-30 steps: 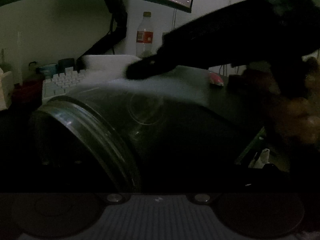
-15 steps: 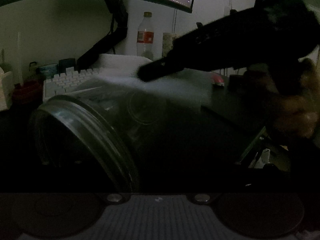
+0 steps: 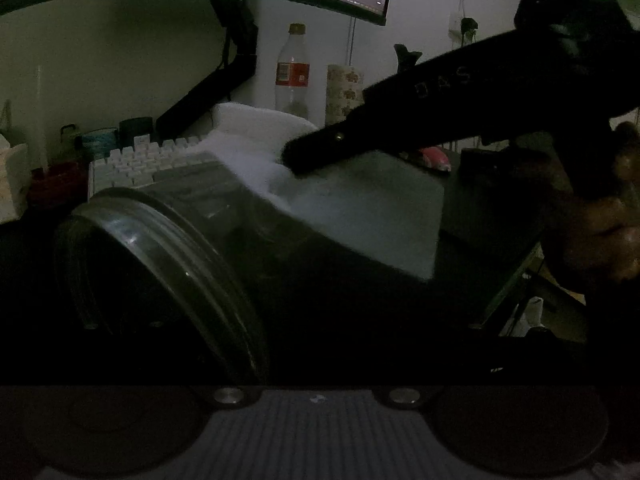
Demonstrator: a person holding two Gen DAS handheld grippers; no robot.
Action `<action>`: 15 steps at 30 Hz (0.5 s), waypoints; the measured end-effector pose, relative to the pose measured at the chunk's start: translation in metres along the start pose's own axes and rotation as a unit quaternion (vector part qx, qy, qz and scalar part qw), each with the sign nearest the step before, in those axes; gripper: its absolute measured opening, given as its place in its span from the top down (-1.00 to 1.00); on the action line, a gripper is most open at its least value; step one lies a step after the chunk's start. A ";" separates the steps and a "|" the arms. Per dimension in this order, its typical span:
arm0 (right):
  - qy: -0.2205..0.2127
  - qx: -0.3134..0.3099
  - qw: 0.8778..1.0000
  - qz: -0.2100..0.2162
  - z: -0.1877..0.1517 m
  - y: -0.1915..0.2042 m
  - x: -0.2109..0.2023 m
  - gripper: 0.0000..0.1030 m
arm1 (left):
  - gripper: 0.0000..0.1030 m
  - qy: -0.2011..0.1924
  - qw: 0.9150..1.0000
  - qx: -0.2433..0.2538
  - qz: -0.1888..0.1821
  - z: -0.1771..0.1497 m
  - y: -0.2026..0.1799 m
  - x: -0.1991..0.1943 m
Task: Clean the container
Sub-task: 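Wipe the jar's outer wall with the tissue in the right tool while the left tool holds the jar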
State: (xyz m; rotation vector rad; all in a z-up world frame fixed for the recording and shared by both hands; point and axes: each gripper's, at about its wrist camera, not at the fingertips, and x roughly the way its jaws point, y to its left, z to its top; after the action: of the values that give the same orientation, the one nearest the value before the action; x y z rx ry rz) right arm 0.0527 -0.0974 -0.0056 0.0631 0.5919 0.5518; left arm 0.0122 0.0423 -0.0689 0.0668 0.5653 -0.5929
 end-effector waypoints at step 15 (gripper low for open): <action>0.019 0.004 1.000 -0.011 0.003 -0.004 0.006 0.81 | -1.00 0.008 0.999 -0.014 0.028 0.003 -0.004 -0.004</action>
State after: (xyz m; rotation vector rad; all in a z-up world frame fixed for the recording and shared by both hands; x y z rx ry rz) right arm 0.0598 -0.0972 -0.0072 0.0544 0.6307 0.5292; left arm 0.0088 0.0409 -0.0640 0.0609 0.5858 -0.5295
